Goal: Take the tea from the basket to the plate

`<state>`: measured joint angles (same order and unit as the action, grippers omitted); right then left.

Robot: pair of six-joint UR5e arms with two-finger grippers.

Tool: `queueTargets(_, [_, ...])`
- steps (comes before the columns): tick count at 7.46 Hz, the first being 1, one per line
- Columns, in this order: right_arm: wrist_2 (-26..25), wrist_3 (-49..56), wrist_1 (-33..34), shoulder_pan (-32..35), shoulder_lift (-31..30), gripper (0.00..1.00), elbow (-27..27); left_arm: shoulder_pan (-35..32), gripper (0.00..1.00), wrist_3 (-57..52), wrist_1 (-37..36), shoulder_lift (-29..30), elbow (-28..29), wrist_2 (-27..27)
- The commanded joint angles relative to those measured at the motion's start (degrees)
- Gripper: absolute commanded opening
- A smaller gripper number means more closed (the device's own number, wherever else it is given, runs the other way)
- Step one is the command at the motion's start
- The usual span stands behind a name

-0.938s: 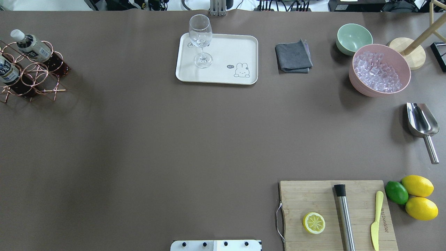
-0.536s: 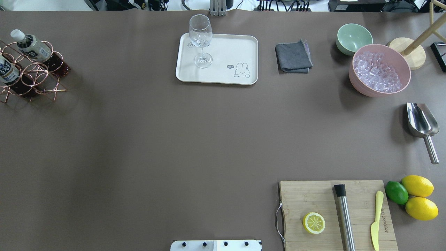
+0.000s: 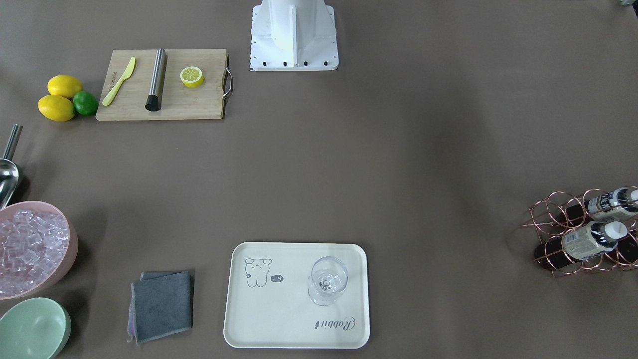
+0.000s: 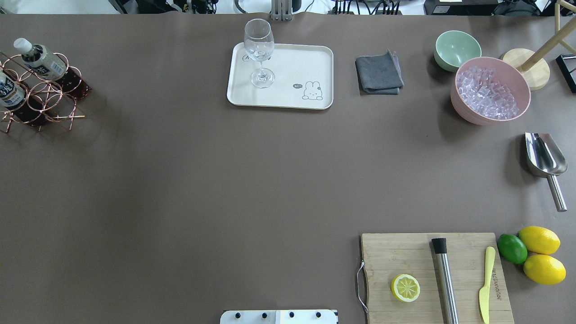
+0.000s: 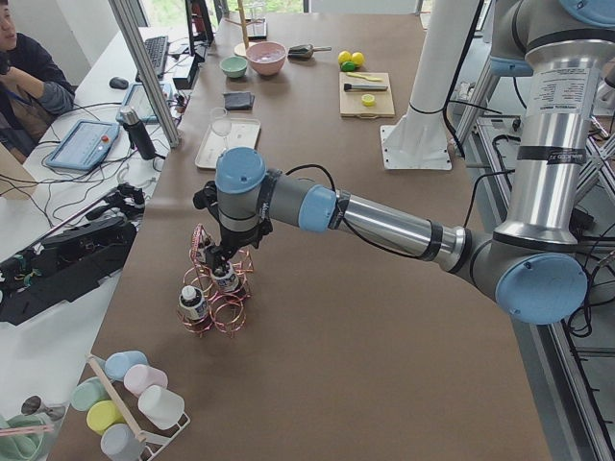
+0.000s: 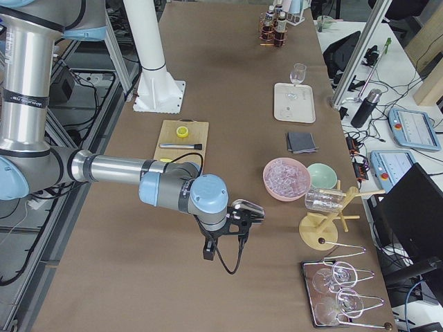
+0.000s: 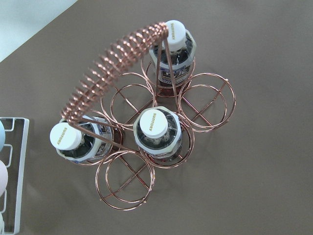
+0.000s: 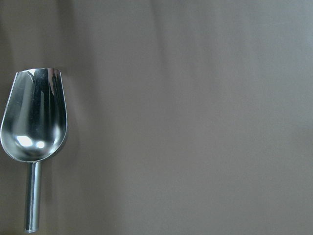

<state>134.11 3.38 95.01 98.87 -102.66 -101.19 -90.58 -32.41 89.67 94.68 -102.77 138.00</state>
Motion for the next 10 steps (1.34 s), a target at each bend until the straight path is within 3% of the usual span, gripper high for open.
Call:
queueTargets(1, [-0.1,0.0,0.0,0.0,0.1,1.00,-0.1,-4.0,0.98,-12.2,-3.2,5.6,0.4,-0.3])
queueTargets(3, [-0.1,0.0,0.0,0.0,0.1,1.00,-0.1,-4.5,0.97,-21.4,-3.9,8.5,3.4,-0.3])
queueTargets(5, [-0.1,0.1,0.0,0.1,0.1,1.00,0.0,-4.3,0.97,-32.9,-4.1,17.8,14.7,0.1])
queueTargets(10, [-0.1,0.1,0.0,0.4,0.0,1.00,0.0,1.8,0.94,-36.6,-4.1,16.2,15.8,0.3])
